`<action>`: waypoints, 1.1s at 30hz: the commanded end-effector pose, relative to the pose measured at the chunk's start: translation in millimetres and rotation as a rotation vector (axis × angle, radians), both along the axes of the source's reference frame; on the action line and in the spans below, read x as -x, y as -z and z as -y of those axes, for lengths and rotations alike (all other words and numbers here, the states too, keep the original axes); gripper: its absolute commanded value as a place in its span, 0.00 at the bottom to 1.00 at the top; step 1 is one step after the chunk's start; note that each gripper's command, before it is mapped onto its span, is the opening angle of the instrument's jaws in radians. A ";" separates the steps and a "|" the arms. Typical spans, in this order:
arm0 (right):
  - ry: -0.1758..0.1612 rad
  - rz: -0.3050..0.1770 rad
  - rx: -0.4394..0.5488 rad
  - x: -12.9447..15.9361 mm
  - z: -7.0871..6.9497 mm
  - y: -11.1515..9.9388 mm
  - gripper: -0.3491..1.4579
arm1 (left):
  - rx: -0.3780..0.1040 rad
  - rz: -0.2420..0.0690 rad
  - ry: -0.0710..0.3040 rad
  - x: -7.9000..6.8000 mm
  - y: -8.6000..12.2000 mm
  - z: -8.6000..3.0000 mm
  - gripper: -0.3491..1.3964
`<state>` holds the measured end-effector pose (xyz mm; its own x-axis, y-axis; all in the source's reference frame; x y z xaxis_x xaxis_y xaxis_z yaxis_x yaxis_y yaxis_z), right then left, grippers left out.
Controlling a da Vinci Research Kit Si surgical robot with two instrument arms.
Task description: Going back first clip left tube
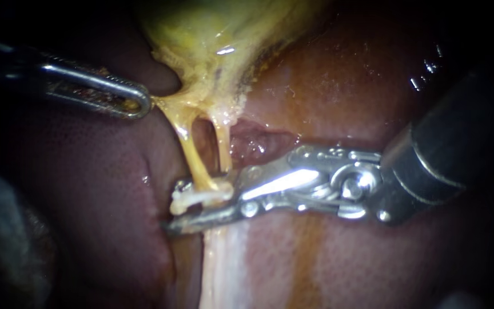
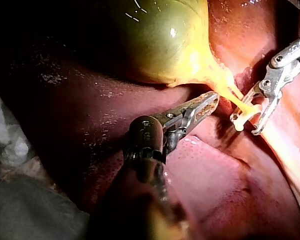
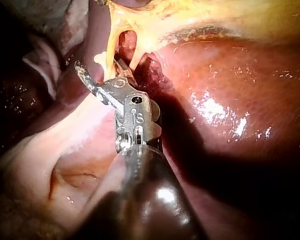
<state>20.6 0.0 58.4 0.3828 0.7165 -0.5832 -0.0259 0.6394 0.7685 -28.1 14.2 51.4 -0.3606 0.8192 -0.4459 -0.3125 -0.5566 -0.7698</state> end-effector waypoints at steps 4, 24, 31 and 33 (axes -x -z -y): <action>0.003 0.020 0.047 0.6 -0.5 -0.4 0.46 | 0.000 0.000 0.000 0.0 0.0 0.0 0.00; -0.002 -0.013 0.252 14.9 -0.6 4.1 0.47 | 0.000 0.000 0.000 0.0 0.0 0.1 0.00; 0.006 -0.021 0.266 17.1 -1.1 4.0 0.47 | 0.003 -0.002 0.002 0.3 -0.3 0.3 0.00; 0.008 -0.022 0.271 17.3 -1.2 4.1 0.47 | 0.004 -0.003 0.003 0.5 -0.5 0.4 0.00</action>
<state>3.3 1.3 54.2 0.3724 0.5309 -0.7612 -0.0046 0.8213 0.5705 -28.7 13.8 52.1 -0.3586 0.8182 -0.4493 -0.3175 -0.5595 -0.7656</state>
